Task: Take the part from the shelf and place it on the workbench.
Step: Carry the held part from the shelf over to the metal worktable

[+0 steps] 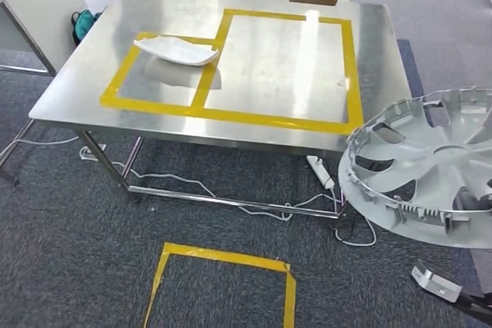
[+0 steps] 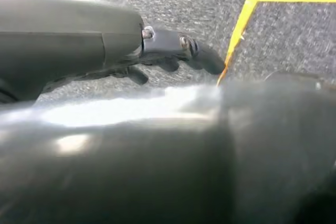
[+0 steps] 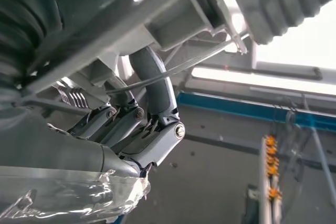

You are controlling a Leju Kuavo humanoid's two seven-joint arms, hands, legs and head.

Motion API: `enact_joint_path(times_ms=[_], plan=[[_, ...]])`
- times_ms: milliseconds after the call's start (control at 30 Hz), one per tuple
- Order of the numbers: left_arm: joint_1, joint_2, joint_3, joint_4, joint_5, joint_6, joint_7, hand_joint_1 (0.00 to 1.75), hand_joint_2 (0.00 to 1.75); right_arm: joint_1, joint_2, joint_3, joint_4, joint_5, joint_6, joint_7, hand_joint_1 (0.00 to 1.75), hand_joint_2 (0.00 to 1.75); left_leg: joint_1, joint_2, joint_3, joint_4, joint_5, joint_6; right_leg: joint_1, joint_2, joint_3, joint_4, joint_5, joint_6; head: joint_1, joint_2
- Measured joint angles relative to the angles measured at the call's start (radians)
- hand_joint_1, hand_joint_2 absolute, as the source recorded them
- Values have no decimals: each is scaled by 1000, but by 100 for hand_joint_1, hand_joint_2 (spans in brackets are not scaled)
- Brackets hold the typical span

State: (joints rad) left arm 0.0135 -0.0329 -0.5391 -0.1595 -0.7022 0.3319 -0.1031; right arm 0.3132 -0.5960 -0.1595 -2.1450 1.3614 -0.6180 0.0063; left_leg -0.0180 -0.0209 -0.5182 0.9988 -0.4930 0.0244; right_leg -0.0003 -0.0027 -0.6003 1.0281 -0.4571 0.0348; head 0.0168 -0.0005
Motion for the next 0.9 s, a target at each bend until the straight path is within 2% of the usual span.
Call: enact_joint_path(times_ms=[67, 100, 133, 200, 233, 267, 300, 367, 400, 433, 500, 600, 633, 667, 767, 900], plan=[[-2, 1, 0, 0, -2, 0, 0, 0, 0, 1, 0, 0, 0, 1, 0, 0, 175, 175, -1, 2, 0, 8, -6, -10, -5, 0, 11, -6, 8, -9, -1, 0], [-2, 1, 0, 0, -3, -1, 0, 0, 0, 1, 0, 1, 0, 2, 0, 0, 175, 175, 0, 3, -10, 28, -17, -16, -9, 0, 18, -10, 8, -13, -3, 0], [-3, 2, -1, 0, -5, -1, 0, 0, 0, 0, 0, 2, 0, 4, 1, 0, 175, 175, 1, 4, -33, 68, -36, -23, -12, -1, 23, -13, 7, -16, -6, 0], [-3, 2, -1, 0, -7, -2, 0, 0, 0, -4, 1, 6, 0, 8, 1, 0, 175, 175, 7, 6, -109, 190, -84, -35, -14, -2, 27, -15, 2, -20, -11, 0], [-3, 3, -1, 0, -7, -2, 0, 0, 0, -6, 1, 8, 0, 10, 1, 0, 175, 175, 10, 7, -147, 242, -98, -39, -14, -2, 29, -14, -1, -21, -10, 0], [-3, 3, -1, 0, -7, -3, 0, 0, 0, -8, 1, 11, 1, 11, 1, 0, 175, 175, 12, 7, -170, 265, -94, -41, -15, -2, 32, -14, -5, -20, -10, 0], [-3, 3, -1, 0, -8, -4, 0, 0, 0, -9, 2, 14, 2, 11, 2, 0, 175, 175, 13, 8, -174, 251, -68, -43, -16, -2, 37, -14, -9, -19, -10, 0], [-3, 5, -1, 0, -9, -6, 1, 0, 0, -15, 2, 22, 4, 13, 2, 0, 175, 175, 15, 10, -138, 138, 21, -43, -19, -1, 52, -15, -19, -13, -11, 0], [-4, 5, -1, 0, -9, -7, 2, 0, 0, -18, 2, 25, 5, 14, 2, 0, 175, 175, 14, 11, -117, 77, 49, -42, -19, -1, 58, -14, -23, -8, -11, 0], [-5, 6, -2, 0, -10, -8, 3, 0, 0, -21, 2, 28, 5, 15, 2, 0, 175, 175, 13, 13, -101, 35, 63, -39, -19, 0, 60, -13, -27, -3, -12, 0], [-6, 5, -6, 0, -11, -8, 4, 0, 0, -27, 2, 31, 6, 16, 3, 1, 175, 175, 12, 14, -93, 6, 62, -29, -15, -1, 56, -13, -35, 3, -12, 0], [-6, 3, -13, 0, -13, -8, 4, 0, 0, -31, 3, 34, 7, 17, 3, 2, 175, 175, 13, 11, -92, 2, 72, -26, -12, -3, 58, -17, -39, -17, -7, 0], [-7, 3, -15, 0, -14, -8, 4, 0, 0, -33, 3, 34, 8, 16, 3, 2, 175, 175, 13, 9, -91, 2, 71, -24, -12, -4, 61, -20, -36, -22, -6, 0], [-7, 3, -16, 0, -15, -8, 4, 0, 0, -34, 3, 34, 8, 16, 3, 2, 175, 175, 12, 8, -92, 2, 70, -22, -12, -4, 65, -24, -36, -21, -5, 0], [-8, 3, -17, 0, -18, -8, 4, 0, 0, -37, 3, 34, 8, 16, 4, 2, 175, 175, 11, 8, -92, 2, 68, -17, -12, -5, 74, -34, -32, -8, -5, 0], [-9, 4, -18, 0, -20, -10, 4, 0, 0, -39, 3, 36, 10, 17, 4, 2, 175, 175, 5, 8, -92, 7, 62, -4, -17, -4, 78, -46, -30, 24, -6, 0]])
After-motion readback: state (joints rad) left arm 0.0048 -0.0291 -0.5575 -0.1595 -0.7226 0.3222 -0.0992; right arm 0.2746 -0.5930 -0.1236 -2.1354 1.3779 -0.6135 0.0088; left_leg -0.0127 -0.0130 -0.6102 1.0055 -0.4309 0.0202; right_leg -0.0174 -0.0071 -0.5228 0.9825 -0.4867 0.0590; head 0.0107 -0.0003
